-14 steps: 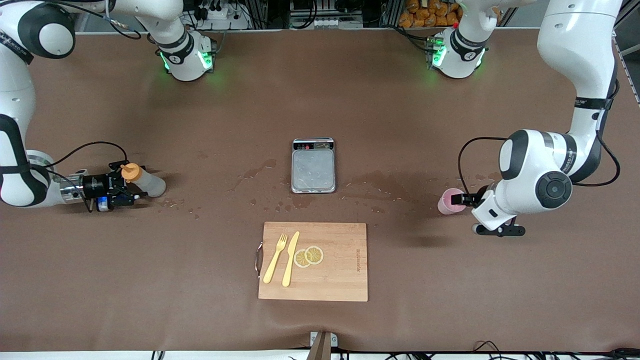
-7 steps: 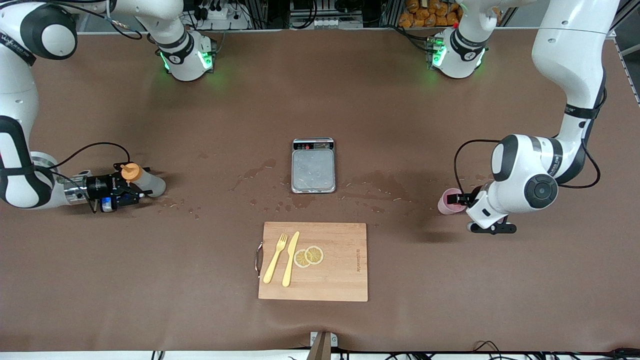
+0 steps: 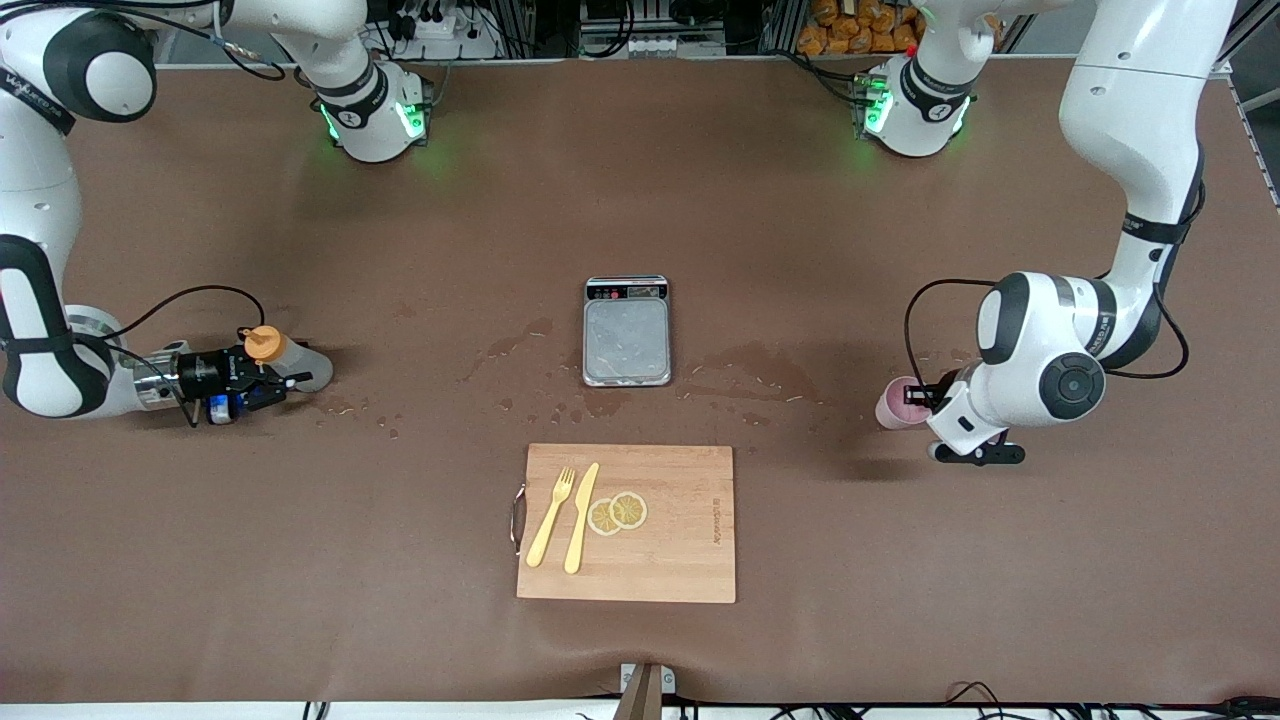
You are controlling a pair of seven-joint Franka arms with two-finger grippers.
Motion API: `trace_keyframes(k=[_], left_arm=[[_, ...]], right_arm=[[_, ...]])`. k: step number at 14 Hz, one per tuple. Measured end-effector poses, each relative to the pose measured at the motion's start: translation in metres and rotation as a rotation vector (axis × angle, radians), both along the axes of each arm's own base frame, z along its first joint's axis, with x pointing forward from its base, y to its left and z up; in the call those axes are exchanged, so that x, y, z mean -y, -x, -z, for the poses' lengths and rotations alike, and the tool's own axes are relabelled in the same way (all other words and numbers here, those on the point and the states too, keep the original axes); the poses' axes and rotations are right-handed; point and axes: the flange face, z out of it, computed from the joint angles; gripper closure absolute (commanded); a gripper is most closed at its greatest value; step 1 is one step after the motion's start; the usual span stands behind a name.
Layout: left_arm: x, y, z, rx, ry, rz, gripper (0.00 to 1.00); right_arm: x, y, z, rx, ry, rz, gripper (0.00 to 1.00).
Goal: Add sauce to pink cup with both arms
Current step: 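Close the right gripper on the bottle while the left gripper closes on the cup, then carry the pink cup onto the metal scale with the left gripper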
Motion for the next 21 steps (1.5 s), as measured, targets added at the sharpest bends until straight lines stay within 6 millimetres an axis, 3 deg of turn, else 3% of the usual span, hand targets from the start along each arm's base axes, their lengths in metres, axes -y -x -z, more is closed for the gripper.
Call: trace_keyframes(k=[8, 11, 15, 18, 21], left_arm=[[0.0, -0.008, -0.011, 0.038, 0.004, -0.002, 1.0], [-0.001, -0.016, -0.035, 0.083, 0.007, -0.004, 1.0], [-0.004, -0.024, -0.084, 0.163, 0.011, -0.01, 1.0], [0.018, -0.024, -0.107, 0.195, 0.025, -0.015, 1.0], [0.065, -0.017, -0.127, 0.179, 0.044, -0.046, 1.0]], right_arm=[[-0.008, -0.026, -0.025, -0.051, 0.054, -0.005, 0.49], [-0.016, -0.035, -0.04, -0.05, 0.075, -0.017, 0.5], [-0.017, -0.04, -0.051, -0.052, 0.092, -0.018, 0.5], [-0.028, -0.05, -0.073, -0.065, 0.127, -0.029, 0.5], [-0.043, -0.063, -0.109, -0.082, 0.189, -0.042, 0.5]])
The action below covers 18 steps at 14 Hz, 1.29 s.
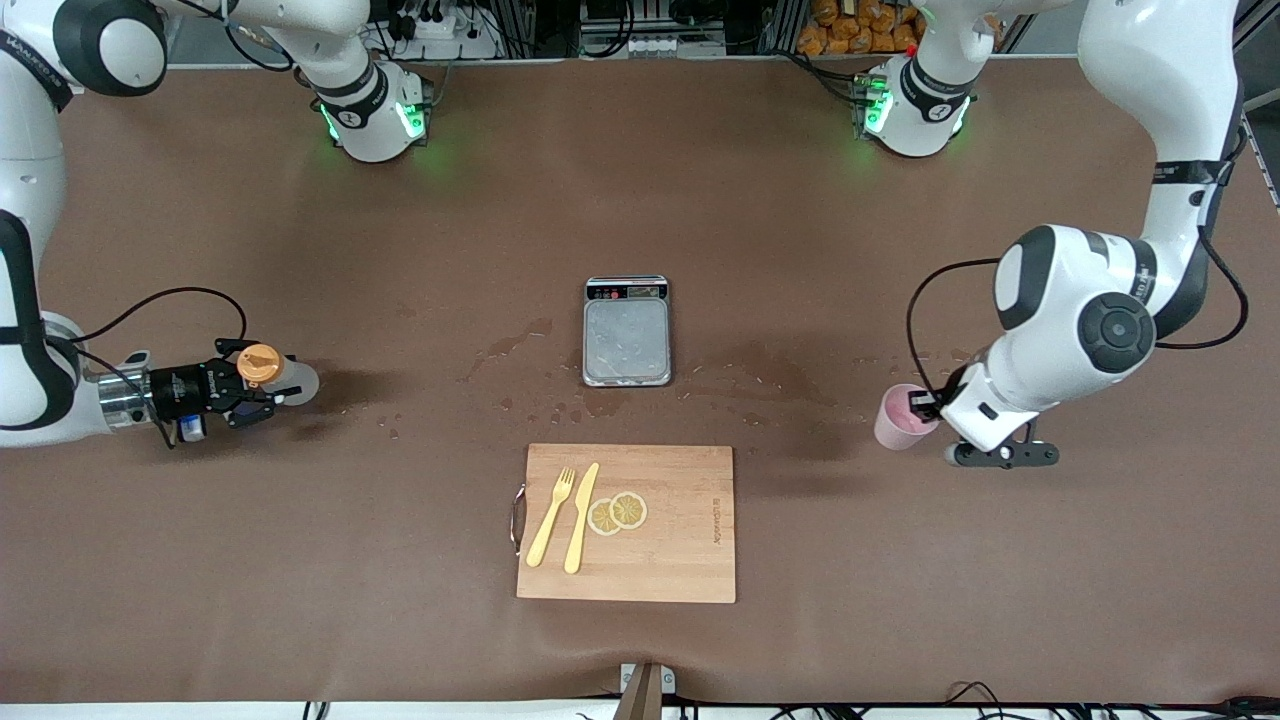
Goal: Add sauce to pink cup with both arms
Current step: 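Carry the pink cup onto the metal scale with the left gripper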
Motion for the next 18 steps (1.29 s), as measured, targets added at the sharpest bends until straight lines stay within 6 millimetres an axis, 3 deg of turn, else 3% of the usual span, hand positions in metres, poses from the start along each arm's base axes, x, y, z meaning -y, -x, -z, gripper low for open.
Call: trace_keyframes(k=[3, 6, 11, 14, 18], left_arm=[[0.059, 0.013, -0.023, -0.024, 0.017, -0.035, 1.0], [0.124, 0.036, -0.034, -0.034, 0.02, -0.059, 1.0], [0.215, 0.084, -0.041, -0.039, 0.018, -0.075, 1.0], [0.256, 0.108, -0.029, -0.082, 0.033, -0.071, 1.0], [0.297, 0.127, 0.023, -0.166, 0.032, -0.031, 1.0]], right_arm=[[-0.024, -0.014, -0.048, -0.017, 0.079, -0.016, 0.5], [-0.06, -0.024, -0.093, -0.031, 0.16, -0.041, 0.54], [-0.095, -0.031, -0.129, -0.037, 0.289, -0.08, 0.58], [-0.115, -0.038, -0.146, -0.043, 0.356, -0.096, 0.58], [-0.156, -0.045, -0.165, -0.051, 0.455, -0.132, 0.58]])
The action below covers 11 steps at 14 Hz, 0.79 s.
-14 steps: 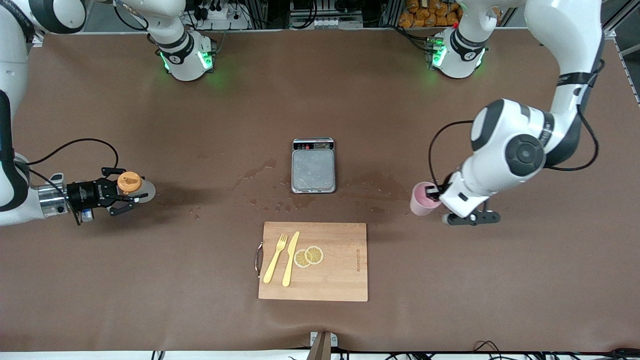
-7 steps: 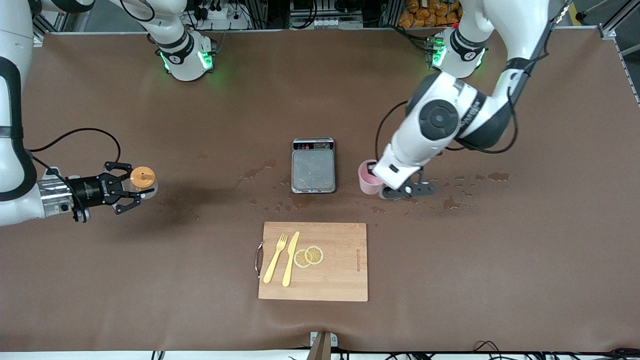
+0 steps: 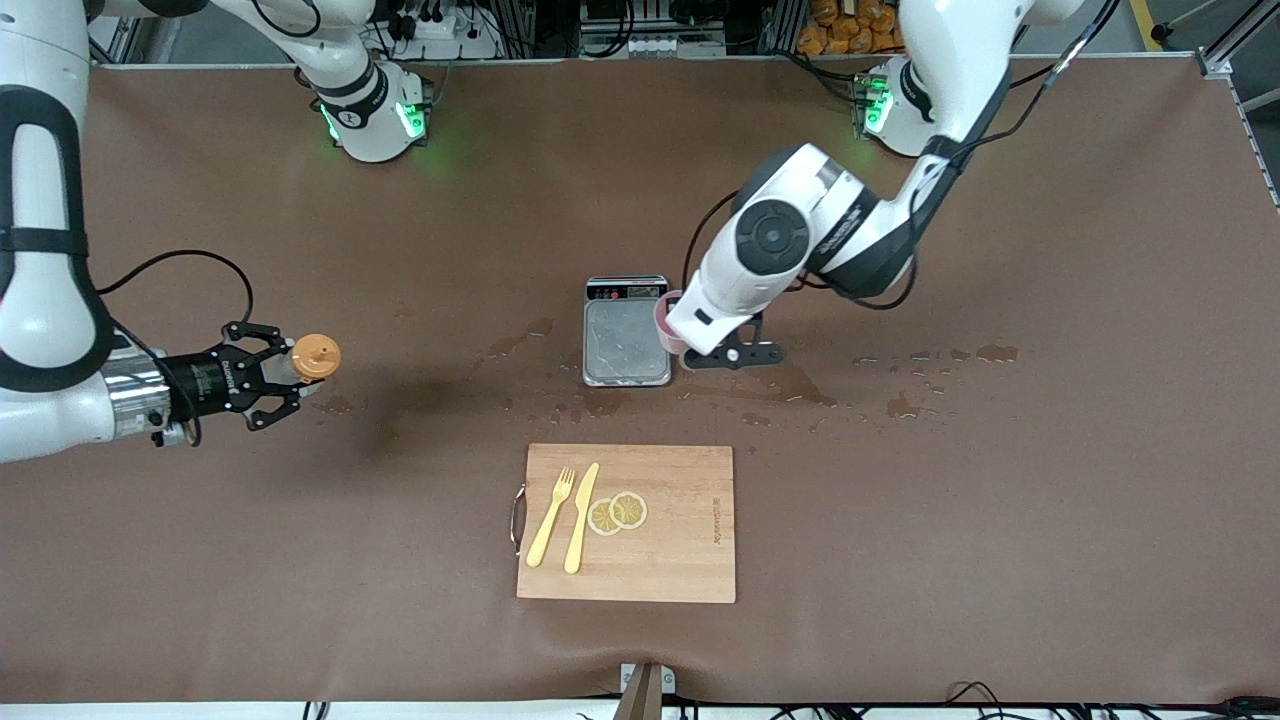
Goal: Add sauce to pink cup with both arms
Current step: 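Carry the pink cup onto the metal scale with the left gripper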
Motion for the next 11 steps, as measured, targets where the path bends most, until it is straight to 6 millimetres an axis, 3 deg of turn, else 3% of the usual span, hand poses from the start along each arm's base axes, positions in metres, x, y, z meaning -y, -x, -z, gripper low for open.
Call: trace_keyframes(k=[3, 6, 11], left_arm=[[0.04, 0.01, 0.027, -0.016, 0.02, 0.014, 1.0], [0.068, 0.021, 0.041, -0.005, 0.046, 0.017, 1.0], [0.076, 0.024, 0.053, 0.003, 0.058, 0.016, 1.0]], right_arm=[[-0.019, -0.001, -0.004, -0.004, 0.063, -0.034, 0.58], [-0.035, -0.001, -0.006, -0.011, 0.125, -0.058, 0.58], [-0.075, 0.001, -0.015, -0.022, 0.219, -0.074, 0.58]])
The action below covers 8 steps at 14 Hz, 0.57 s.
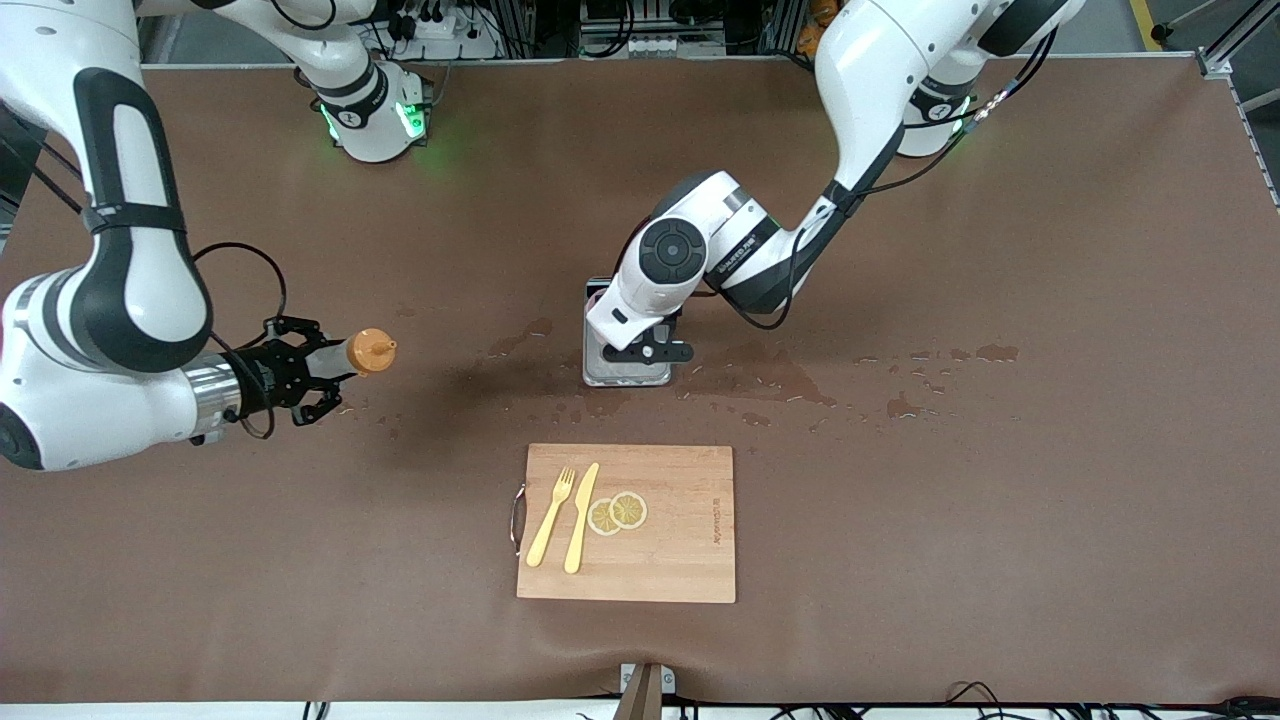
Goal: Add sauce to pink cup with both arms
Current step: 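Carry the pink cup onto the metal scale with the left gripper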
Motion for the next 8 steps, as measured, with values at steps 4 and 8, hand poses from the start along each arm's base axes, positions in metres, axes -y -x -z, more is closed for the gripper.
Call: trace_keyframes(k=[4, 8], left_arm=[[0.002, 0.001, 0.011, 0.008, -0.005, 0.009, 0.59], [0.002, 0.0, 0.012, 0.01, -0.005, 0.007, 0.0]], right_arm=[[-0.011, 0.001, -0.004, 0.005, 0.026, -0.006, 0.58], [-0.023, 0.003, -0.004, 0.003, 0.057, -0.022, 0.58]])
